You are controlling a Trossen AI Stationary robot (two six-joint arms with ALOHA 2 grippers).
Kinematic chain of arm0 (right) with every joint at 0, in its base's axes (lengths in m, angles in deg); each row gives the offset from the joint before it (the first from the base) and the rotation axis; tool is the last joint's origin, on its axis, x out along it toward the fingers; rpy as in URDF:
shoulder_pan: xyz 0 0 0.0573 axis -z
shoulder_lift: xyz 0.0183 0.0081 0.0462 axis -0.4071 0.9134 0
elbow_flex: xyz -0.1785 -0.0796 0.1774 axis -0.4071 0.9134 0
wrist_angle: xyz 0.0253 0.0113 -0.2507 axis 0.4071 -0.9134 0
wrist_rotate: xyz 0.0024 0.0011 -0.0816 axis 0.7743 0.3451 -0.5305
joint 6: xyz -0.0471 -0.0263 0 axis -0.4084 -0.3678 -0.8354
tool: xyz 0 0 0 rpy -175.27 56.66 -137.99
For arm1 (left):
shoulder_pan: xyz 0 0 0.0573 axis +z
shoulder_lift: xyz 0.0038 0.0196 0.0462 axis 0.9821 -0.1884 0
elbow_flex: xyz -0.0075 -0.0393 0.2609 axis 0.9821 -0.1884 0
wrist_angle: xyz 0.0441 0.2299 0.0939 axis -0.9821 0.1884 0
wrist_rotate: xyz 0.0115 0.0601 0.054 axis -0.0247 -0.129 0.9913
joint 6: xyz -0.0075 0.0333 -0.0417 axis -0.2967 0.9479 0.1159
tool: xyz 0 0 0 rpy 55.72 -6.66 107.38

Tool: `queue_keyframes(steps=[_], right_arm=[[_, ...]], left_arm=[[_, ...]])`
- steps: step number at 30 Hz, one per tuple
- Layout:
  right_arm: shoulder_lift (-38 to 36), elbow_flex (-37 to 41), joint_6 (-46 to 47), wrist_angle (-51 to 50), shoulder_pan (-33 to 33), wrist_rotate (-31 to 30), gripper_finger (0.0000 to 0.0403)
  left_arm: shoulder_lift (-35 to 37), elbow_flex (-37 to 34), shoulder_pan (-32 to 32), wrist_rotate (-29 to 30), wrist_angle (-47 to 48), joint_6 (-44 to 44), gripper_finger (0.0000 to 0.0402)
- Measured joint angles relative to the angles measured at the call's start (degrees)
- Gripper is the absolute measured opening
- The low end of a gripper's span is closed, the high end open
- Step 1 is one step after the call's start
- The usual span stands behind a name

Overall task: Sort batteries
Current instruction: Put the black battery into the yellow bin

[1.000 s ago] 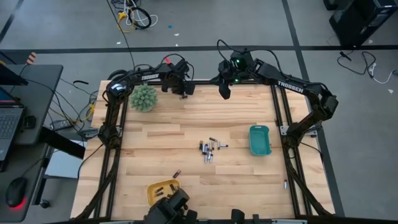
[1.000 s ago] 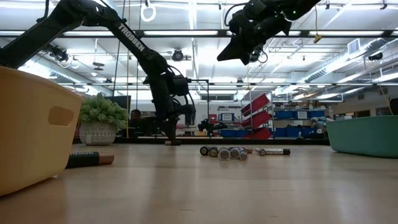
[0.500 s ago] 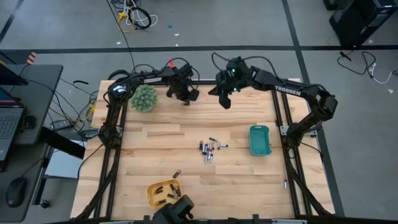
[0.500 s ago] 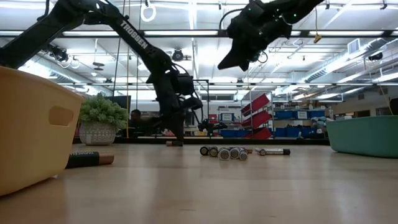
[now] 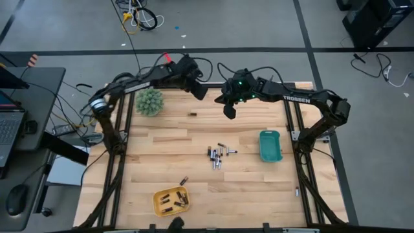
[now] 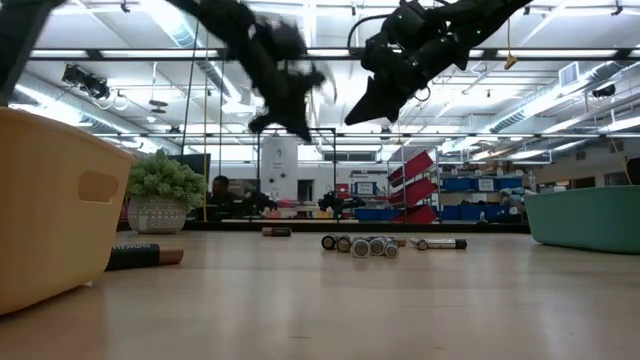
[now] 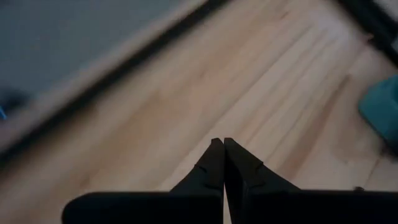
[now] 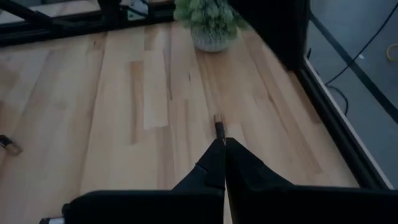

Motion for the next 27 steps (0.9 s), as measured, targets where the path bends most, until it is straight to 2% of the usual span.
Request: queue_keyframes(steps=[3,7,11,21,24,27], right_arm=[[0.0,0.0,1.02,1.81,-0.84,-1.07,0.0],[1.18,0.01,2.8,2.86,-3.35,-4.09,0.0],[4.96,-0.06,2.73,6.27,-6.48,-8.36,0.0],[20.73,-10.86,2.51,6.32,-8.25,-8.67,0.0],[23.93,-14.6,0.8,3.05,-8.36,-8.71,0.0],[25.96,-16.65,-0.02,1.65,-8.36,-8.73,0.0]], left_arm=[[5.37,0.0,-4.76,7.44,-2.17,5.51,0.0],[11.95,-0.33,-11.2,12.89,-5.24,11.84,0.0],[18.02,-4.61,-18.23,14.14,-11.92,17.98,0.0],[31.6,-20.88,-34.15,17.9,-28.09,20.92,0.0],[34.68,-24.55,-39.62,24.38,-31.54,22.04,0.0],[37.54,-26.67,-44.69,36.15,-32.79,23.28,0.0]])
